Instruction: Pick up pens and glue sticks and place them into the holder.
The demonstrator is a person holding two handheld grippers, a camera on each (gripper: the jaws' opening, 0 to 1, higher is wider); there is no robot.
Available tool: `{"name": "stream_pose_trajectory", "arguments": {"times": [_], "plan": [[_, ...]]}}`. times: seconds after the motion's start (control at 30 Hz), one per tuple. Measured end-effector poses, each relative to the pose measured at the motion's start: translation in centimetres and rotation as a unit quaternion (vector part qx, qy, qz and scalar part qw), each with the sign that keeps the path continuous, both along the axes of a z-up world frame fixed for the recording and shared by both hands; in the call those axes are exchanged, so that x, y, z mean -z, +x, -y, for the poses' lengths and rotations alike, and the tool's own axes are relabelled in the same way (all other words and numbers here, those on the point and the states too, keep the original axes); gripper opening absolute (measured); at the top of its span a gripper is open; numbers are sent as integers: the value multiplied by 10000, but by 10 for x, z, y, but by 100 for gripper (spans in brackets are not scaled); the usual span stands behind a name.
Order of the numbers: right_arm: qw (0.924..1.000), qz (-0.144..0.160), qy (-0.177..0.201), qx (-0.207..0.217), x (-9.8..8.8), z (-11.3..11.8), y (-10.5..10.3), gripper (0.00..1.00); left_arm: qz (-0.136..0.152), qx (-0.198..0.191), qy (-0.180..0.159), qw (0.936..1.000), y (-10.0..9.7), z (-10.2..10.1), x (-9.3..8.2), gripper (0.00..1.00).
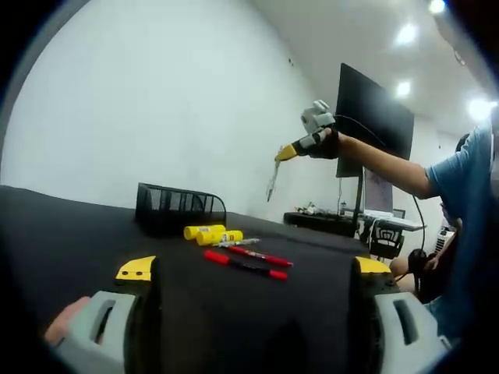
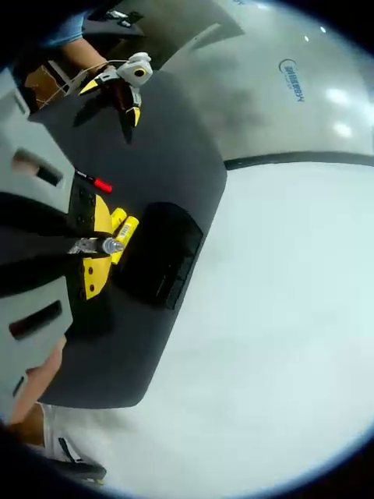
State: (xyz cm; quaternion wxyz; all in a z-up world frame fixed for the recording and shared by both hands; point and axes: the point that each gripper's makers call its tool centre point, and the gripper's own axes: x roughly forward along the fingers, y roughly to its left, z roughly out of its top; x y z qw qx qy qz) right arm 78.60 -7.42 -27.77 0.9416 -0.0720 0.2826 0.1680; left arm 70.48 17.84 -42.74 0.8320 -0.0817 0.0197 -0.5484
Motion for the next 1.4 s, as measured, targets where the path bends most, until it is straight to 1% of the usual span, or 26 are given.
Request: {"name": "stream_pose_trajectory", "arguments": {"times": [0.13, 0.33, 0.5, 0.53, 0.57, 0.6, 0.63, 0.67, 0.7, 0.73, 0.77, 0.8, 0.87, 0.93, 1.0, 1.07, 1.1, 1.13, 1.2, 1.23, 1.27, 1.3, 1.33, 1.37, 1.4], "plan": [[10000, 18, -37, -70, -7, -8, 13, 5, 9, -7, -1, 10000, -1, 0, 0, 95], [9998, 10, -126, -153, -15, -14, 38, 5, 7, 29, 79, 10000, -2, 3, 2, 96], [9997, -3, -56, -230, -18, -22, 57, 5, 3, -46, 48, 10000, 0, 2, 0, 96], [9997, -15, -52, -248, -18, -24, 62, 5, -1, -56, 35, 10000, 2, 2, -1, 96], [9996, -21, -51, -264, -19, -26, 66, 5, -76, -45, 39, 10000, 4, 3, -2, 96], [9996, -22, -54, -275, -19, -27, 69, 5, -79, -53, -1, 10000, 7, 3, -6, 96], [9995, -16, -68, -297, -20, -29, 73, 5, -23, -76, 22, 10000, 11, 4, -9, 96], [9995, 13, -67, -307, -23, -30, 79, 5, 53, -145, 246, 9996, 19, 4, -7, 96], [9995, 29, -60, -321, -24, -32, 83, 5, 33, -166, 392, 9991, 26, 5, -7, 96], [9994, 49, -46, -332, -25, -34, 88, 5, 20, -128, 406, 9991, 33, 9, -9, 96], [9994, 66, -38, -344, -26, -36, 92, 5, -118, -107, 520, 9985, 39, 12, -8, 96], [9993, 70, -35, -364, -26, -38, 96, 5, -112, -97, 496, 9987, 43, 14, -11, 96], [9992, 78, -36, -391, -26, -42, 103, 5, -23, 26, 554, 9985, 48, 23, -20, 96], [9991, 89, -52, -408, -24, -46, 109, 5, 191, 174, 787, 9966, 51, 33, -24, 96], [9991, 77, -59, -415, -20, -49, 116, 5, 334, 65, 1124, 9931, 66, 37, -16, 96], [9990, 62, -46, -433, -17, -53, 122, 5, 293, 49, 1163, 9928, 80, 42, -7, 96], [9990, 49, -20, -452, -15, -56, 128, 5, 243, 77, 1141, 9931, 86, 42, -3, 96], [9989, 40, -15, -463, -13, -57, 131, 5, 75, 122, 888, 9959, 88, 45, -3, 96], [9989, 31, -21, -470, -10, -60, 138, 5, -149, 118, 728, 9972, 95, 44, 7, 96], [9988, 7, -51, -481, -8, -61, 142, 5, -203, 79, 770, 9968, 99, 42, 16, 96], [9988, 20, -72, -478, -7, -62, 146, 5, -210, 63, 723, 9971, 100, 40, 22, 96], [9988, 24, -91, -477, -6, -62, 150, 5, -287, 51, 770, 9966, 101, 40, 29, 96], [9987, 37, -103, -496, -5, -64, 155, 5, -294, 122, 1431, 9892, 97, 36, 41, 96], [9985, 73, -89, -530, -4, -66, 159, 5, 167, 60, 1165, 9930, 100, 39, 33, 96], [9985, 92, -44, -534, -4, -68, 163, 5, 63, -19, 1149, 9934, 101, 40, 37, 95]]}}
